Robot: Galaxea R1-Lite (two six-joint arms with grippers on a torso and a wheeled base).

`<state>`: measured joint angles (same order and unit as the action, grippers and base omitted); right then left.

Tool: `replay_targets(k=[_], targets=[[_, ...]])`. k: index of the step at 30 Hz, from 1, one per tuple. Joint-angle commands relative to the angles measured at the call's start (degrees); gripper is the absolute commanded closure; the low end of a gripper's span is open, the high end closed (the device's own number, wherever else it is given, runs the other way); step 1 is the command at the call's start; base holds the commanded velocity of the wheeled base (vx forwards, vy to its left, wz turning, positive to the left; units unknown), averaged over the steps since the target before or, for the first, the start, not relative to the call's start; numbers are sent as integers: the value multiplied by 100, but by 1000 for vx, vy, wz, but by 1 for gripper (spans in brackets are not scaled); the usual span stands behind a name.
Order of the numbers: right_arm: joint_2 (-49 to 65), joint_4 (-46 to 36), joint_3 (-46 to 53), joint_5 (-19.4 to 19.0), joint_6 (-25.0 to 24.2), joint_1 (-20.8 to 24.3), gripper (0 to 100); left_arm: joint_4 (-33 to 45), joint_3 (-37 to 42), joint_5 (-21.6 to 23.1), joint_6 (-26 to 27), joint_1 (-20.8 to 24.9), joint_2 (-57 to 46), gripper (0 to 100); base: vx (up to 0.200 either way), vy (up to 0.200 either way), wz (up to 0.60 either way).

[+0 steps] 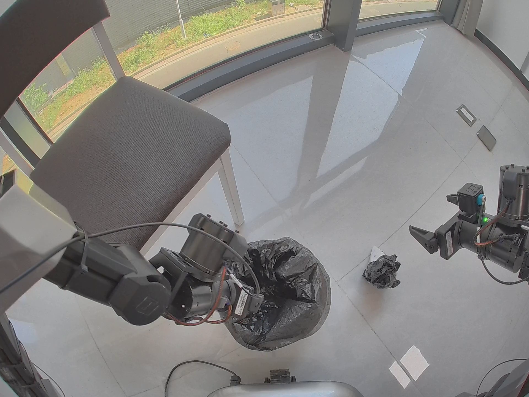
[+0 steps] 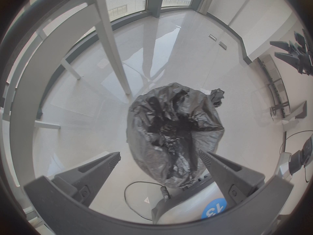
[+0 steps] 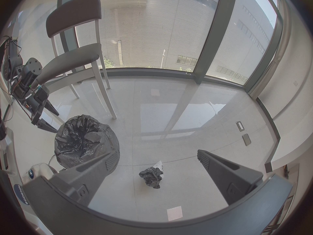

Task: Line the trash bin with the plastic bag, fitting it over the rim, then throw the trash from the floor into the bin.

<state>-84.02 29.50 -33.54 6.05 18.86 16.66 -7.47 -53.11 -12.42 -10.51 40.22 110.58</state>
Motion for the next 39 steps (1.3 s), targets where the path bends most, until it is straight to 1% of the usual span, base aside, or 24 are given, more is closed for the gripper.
replay_targets(k=[1, 10, 14, 22, 26, 31, 38, 39], targets=[[-18, 3, 5, 2, 13, 3, 0, 18, 117, -32, 40, -190, -116, 0, 0, 0, 0], [-18, 3, 5, -16, 13, 3, 0, 150, 29, -85, 84, -260, 78, 0, 0, 0, 0], [-9, 3, 31, -16, 48, 3, 0, 194, -67, -190, 269, -260, 315, 0, 0, 0, 0], [-1, 3, 40, -25, 48, 3, 0, 238, -358, -199, 269, -198, 631, 0, 0, 0, 0], [-1, 3, 49, -165, 56, 3, 0, 273, -612, -199, 277, -181, 877, 0, 0, 0, 0], [-1, 3, 49, -174, 48, 3, 0, 422, -797, -278, 277, -172, 1062, 0, 0, 0, 0], [-1, 3, 49, -174, 48, 3, 0, 431, -938, -287, 286, -146, 1194, 0, 0, 0, 0], [-1, 3, 49, -174, 48, 3, 0, 448, -964, -296, 313, -146, 1220, 100, 0, 0, 0]])
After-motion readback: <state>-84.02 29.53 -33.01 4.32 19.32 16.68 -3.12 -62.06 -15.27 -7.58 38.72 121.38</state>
